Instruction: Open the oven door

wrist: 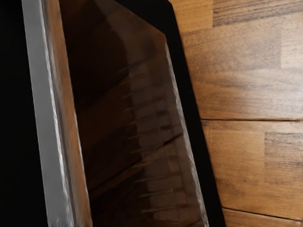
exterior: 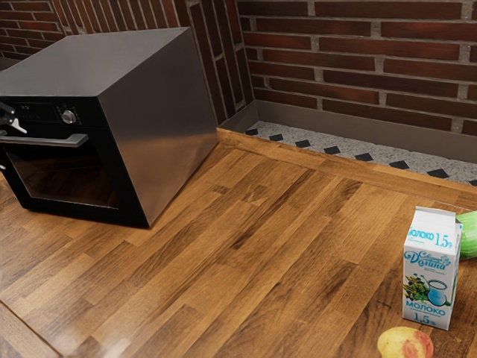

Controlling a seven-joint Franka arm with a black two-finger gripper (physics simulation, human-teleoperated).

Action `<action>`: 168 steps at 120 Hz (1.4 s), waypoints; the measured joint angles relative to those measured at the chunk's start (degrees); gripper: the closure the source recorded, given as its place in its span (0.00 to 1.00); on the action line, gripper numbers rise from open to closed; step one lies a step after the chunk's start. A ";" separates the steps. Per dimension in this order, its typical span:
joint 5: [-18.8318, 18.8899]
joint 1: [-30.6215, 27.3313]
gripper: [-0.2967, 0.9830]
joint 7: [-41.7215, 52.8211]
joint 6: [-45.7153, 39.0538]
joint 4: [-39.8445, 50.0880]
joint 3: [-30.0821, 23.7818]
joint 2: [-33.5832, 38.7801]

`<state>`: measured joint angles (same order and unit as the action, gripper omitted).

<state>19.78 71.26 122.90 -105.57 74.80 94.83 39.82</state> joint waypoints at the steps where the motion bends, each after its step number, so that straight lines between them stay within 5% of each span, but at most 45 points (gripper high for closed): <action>1: -0.03 -0.21 0.23 -0.03 -0.09 0.28 -0.01 -0.01; 119: 3.86 -0.20 0.21 -4.03 -5.96 5.86 1.48 -0.32; 140: 4.21 -4.08 0.23 -4.59 -4.25 8.28 0.49 -1.35; 146: 4.21 -7.40 0.24 -4.73 -3.68 10.55 -1.99 -1.54; 150: 4.06 -11.61 0.33 -4.80 -2.85 13.18 -5.65 -1.60; 159: 3.16 -29.80 0.71 -4.88 1.12 23.80 -20.31 -1.34; 168: 0.42 -57.72 0.53 -4.81 9.28 34.77 -39.62 3.35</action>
<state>20.20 13.54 118.09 -96.29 109.58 55.21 43.16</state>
